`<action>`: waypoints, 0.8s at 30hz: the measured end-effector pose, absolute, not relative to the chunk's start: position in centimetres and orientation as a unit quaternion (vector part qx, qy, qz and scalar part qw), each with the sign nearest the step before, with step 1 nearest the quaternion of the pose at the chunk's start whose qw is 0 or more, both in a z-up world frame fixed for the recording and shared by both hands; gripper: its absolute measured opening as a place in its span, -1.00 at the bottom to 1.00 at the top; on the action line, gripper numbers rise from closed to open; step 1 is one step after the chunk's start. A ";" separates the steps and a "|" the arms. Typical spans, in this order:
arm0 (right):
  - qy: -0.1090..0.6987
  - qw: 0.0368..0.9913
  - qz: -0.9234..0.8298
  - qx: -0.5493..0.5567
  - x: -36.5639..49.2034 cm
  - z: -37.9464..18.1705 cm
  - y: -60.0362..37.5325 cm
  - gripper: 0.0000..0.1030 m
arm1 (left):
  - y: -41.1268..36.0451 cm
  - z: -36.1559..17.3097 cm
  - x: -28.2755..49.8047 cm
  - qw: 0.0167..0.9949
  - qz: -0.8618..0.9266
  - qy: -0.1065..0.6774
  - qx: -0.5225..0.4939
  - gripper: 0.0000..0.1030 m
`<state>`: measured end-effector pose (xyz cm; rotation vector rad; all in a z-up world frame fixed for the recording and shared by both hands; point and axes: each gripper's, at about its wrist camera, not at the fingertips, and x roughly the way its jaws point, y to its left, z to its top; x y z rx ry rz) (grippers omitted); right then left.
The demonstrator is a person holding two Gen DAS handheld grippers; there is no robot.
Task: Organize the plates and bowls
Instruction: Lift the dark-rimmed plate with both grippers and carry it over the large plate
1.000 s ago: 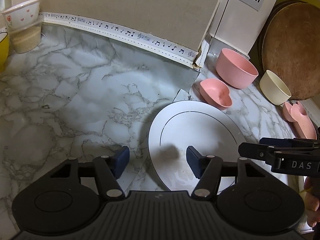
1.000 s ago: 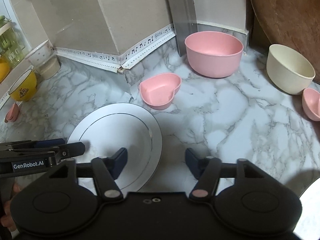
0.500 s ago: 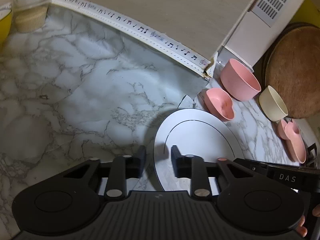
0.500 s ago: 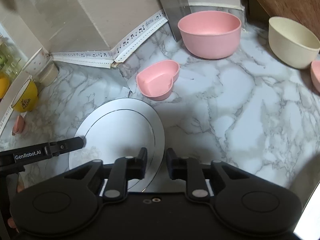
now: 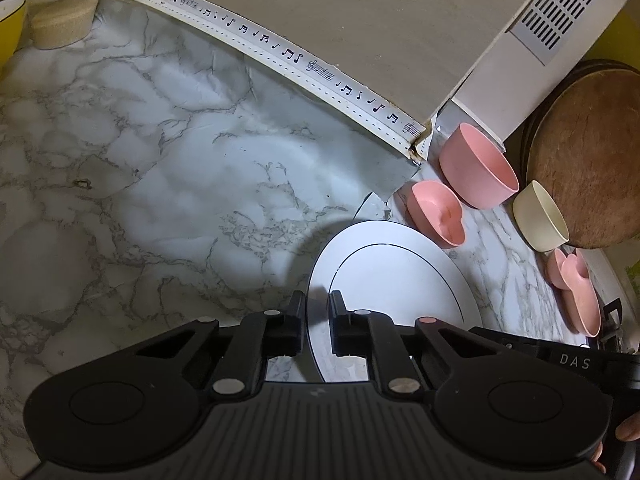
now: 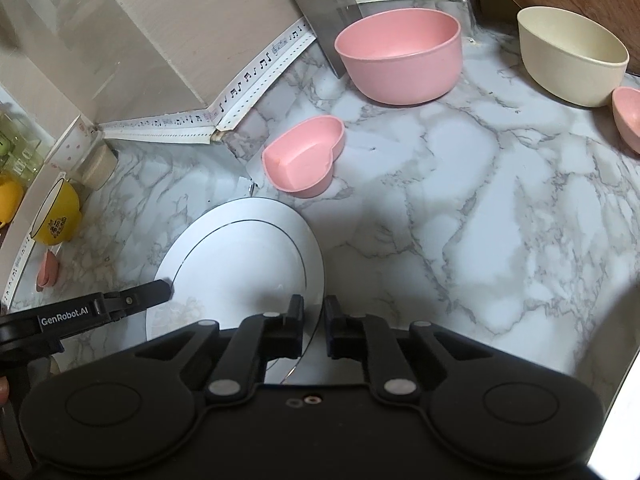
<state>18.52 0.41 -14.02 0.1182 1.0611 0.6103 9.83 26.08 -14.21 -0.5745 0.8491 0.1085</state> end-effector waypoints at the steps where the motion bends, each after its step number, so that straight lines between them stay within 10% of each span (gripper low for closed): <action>1: 0.497 0.818 0.285 0.056 18.5 -14.0 0.3 -0.80 | 26.1 -14.3 9.8 0.870 0.052 0.405 -0.275 -0.81; 24: 0.474 0.840 0.249 0.084 16.2 -10.3 -6.0 -0.81 | 21.1 -11.3 9.8 0.886 0.008 0.391 -0.251 -0.84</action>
